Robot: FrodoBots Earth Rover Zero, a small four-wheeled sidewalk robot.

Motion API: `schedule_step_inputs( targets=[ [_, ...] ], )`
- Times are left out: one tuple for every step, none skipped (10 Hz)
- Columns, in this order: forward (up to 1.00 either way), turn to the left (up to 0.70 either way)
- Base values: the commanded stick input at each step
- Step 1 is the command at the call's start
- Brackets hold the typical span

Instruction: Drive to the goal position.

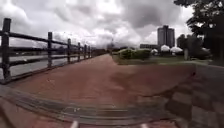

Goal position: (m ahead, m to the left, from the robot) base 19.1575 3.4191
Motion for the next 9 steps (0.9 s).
schedule_step_inputs(
  targets=[
    [0.70,0.00],
    [0.70,0.00],
    [0.70,0.00],
    [0.70,0.00],
    [0.70,0.00],
    [0.70,0.00],
    [0.70,0.00],
    [0.70,0.00],
    [0.70,0.00]
  ],
)
